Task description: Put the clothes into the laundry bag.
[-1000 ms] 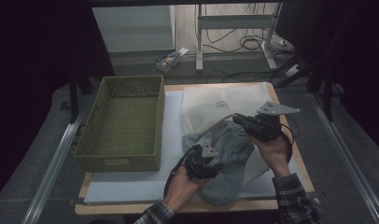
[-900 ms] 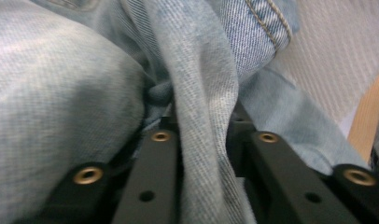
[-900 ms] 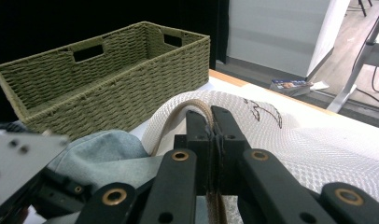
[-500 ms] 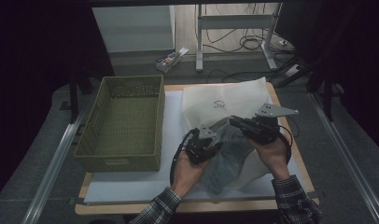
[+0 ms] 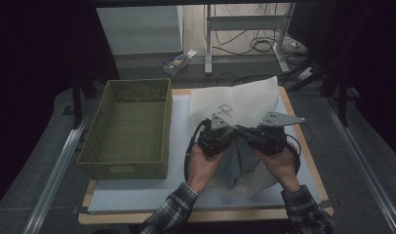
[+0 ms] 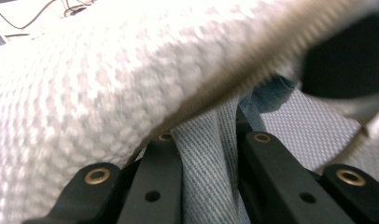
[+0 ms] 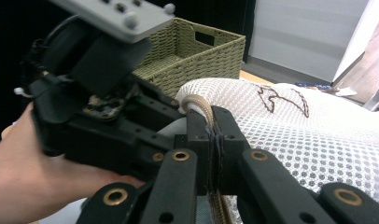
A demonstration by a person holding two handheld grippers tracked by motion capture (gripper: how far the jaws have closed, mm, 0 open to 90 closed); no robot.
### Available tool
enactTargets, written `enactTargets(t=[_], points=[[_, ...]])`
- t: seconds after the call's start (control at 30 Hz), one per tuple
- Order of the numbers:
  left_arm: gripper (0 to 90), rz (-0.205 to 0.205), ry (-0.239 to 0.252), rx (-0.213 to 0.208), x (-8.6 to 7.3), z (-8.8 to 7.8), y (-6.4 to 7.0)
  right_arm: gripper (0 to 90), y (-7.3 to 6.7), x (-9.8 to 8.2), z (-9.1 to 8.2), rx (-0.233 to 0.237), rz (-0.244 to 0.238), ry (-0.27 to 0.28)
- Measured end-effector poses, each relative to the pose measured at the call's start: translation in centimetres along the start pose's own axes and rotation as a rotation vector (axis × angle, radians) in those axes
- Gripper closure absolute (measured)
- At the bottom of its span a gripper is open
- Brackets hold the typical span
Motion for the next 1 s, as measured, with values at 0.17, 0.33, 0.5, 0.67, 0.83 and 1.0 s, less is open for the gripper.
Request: enactTargets(t=[0.17,0.33,0.5,0.67,0.83,1.0], points=[[81.6,-0.005,0.0,0.029,0.1,0.9,-0.5,86.1,-0.4,0.0,0.2,0.008,-0.008,-0.014],[81.1,-0.058,-0.012,0.024,-0.3,2.2,-1.5,86.2,-0.6,-0.4,0.8,0.015,-0.01,-0.04],[79.0,-0.085,-0.041,0.025,-1.1,3.5,-2.3,86.2,-0.9,-0.8,1.4,0.024,-0.023,-0.064],[64.5,-0.081,-0.035,-0.018,-1.2,3.2,-2.0,86.0,-0.7,-1.0,1.5,0.024,-0.02,-0.07],[46.0,-0.048,-0.036,-0.053,-1.3,2.2,-1.0,86.0,0.0,-0.9,1.0,0.014,-0.004,-0.054],[34.2,-0.008,-0.043,-0.051,-1.8,1.2,-0.3,85.9,0.2,-0.8,0.7,0.004,-0.005,-0.05]])
Point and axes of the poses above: each handheld gripper's, and its own axes: z roughly forward along the jaws, x roughly out of its top, y roughly to its right, the point moved 4 cm from there along z, roughly forward along the jaws, and after that the axes turned 3 degrees about -y, right-handed, at the moved point
